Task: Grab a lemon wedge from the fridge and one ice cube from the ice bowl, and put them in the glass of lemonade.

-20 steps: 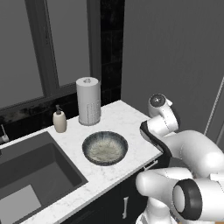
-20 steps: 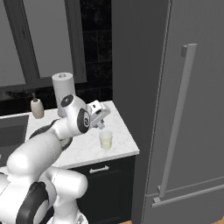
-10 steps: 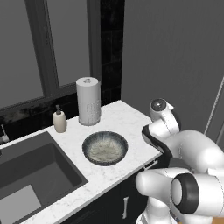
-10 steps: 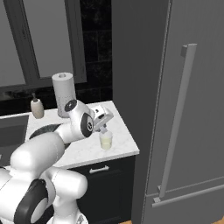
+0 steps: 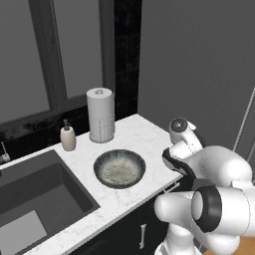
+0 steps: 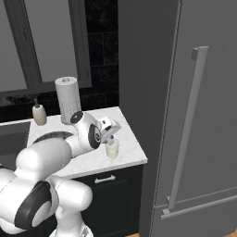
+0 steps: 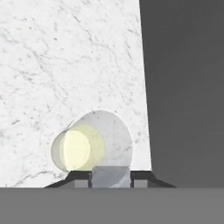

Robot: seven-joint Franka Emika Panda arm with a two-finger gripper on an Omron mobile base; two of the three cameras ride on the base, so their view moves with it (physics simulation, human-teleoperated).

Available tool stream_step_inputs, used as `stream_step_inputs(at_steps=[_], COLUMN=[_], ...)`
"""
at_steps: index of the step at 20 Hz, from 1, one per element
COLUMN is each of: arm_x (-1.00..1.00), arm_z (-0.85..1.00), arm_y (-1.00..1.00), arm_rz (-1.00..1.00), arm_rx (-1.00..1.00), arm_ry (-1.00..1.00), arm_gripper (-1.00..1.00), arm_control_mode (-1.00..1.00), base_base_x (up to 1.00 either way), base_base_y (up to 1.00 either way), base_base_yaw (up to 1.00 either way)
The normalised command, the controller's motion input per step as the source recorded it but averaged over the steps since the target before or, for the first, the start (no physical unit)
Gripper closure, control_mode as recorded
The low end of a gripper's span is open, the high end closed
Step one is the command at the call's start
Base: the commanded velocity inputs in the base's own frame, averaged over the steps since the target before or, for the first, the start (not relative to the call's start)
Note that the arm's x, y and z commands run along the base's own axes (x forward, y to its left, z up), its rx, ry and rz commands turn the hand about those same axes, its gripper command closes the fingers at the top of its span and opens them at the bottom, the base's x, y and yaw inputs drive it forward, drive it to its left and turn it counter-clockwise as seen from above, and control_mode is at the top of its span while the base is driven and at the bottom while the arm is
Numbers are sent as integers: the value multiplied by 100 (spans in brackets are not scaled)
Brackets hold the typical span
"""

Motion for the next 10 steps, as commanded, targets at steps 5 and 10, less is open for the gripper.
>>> stream_step_inputs(at_steps=[5,10], arm_x=[24,21], arm_z=[-11,-16], arm_y=[0,-1], arm_rz=[-3,-3], arm_rx=[0,0], arm_ry=[1,1], arm_gripper=[100,100], arm_control_mode=[-100,-100], base_base_x=[0,0], base_base_y=[0,0], base_base_yaw=[0,0])
